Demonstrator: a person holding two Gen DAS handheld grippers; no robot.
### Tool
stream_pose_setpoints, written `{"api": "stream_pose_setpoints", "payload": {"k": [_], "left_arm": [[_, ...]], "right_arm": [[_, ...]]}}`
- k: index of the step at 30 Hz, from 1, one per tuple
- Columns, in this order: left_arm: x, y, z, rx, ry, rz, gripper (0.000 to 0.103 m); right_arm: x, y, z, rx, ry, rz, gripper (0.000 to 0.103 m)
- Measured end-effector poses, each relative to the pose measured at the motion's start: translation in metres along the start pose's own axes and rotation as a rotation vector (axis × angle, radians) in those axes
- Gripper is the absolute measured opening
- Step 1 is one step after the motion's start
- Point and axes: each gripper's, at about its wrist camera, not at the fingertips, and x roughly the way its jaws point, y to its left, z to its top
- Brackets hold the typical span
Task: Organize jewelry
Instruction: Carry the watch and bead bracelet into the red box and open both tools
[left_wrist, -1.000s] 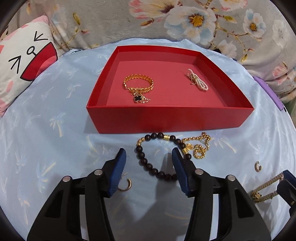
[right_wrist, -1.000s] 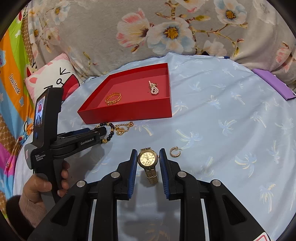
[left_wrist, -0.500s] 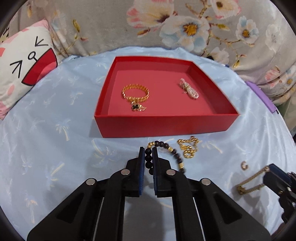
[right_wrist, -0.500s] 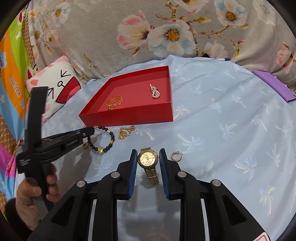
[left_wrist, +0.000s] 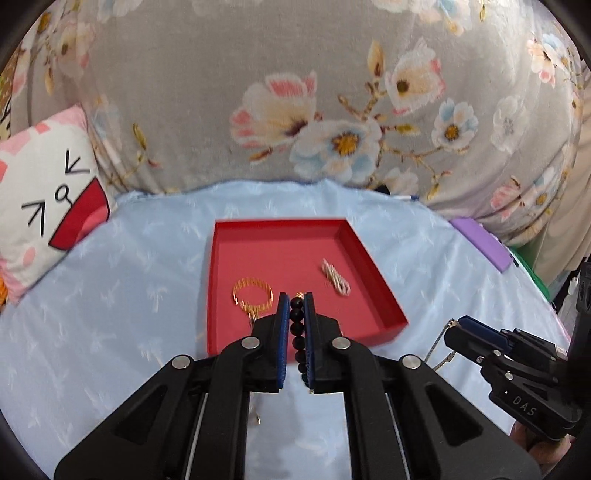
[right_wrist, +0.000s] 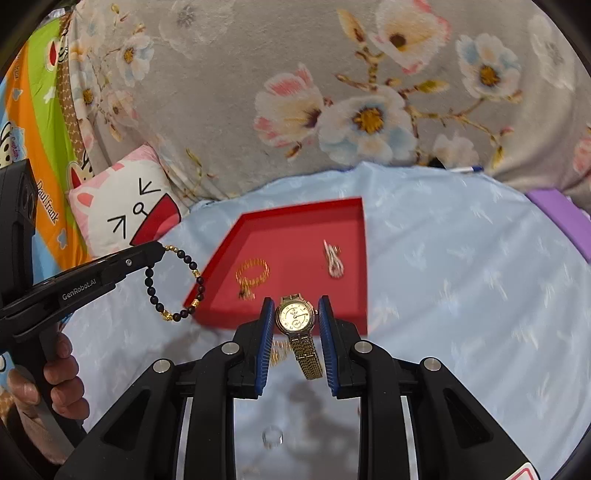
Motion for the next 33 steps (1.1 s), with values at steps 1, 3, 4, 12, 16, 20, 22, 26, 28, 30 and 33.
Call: {"api": "stream_pose_setpoints", "payload": {"k": [1,3,4,12,16,20,22,26,28,30,33], "left_arm": [[0.005,0.001,0.009,-0.004,-0.007,0.003,0.007],[0.019,0.005,0.028,-0.007,-0.015,0.007,0.007],[0.026,0.007,0.035,-0.011,-0.018,0.014,0.007],[0.101,0.027,0.070,-0.045,0.007,0.022,0.007],[0.140,0.030,0.070,-0.040,0.041,0.033,0.007],[0.168,0.034,0.067,-0.043,0.079,0.041,0.007],[0.178,0.036,0.063,-0.039,0.090,0.057,0.007],[0.191,0.040,0.057,-0.046,0.094,0.095,0.008],[0.193,0.042,0.055,-0.049,0.098,0.101,0.008],[0.194,0.044,0.055,-0.057,0.101,0.105,0.018],[0.186,0.048,0.056,-0.067,0.079,0.135,0.040]], "right_arm": [[0.006,0.000,0.009,0.003,-0.002,0.012,0.023],[0.022,0.000,0.027,0.011,-0.001,0.040,0.023],[0.030,0.000,0.035,0.016,-0.002,0.043,0.023],[0.098,0.001,0.063,0.011,0.037,0.040,0.023],[0.129,0.001,0.061,0.000,0.078,0.029,0.023],[0.155,0.001,0.055,-0.012,0.117,0.020,0.023],[0.163,0.002,0.051,-0.026,0.130,0.013,0.023],[0.171,0.001,0.047,-0.034,0.143,0.009,0.023],[0.170,0.001,0.047,-0.032,0.139,0.009,0.023],[0.167,0.001,0.048,-0.037,0.120,-0.003,0.023],[0.156,0.001,0.047,-0.036,0.091,-0.012,0.025]]}}
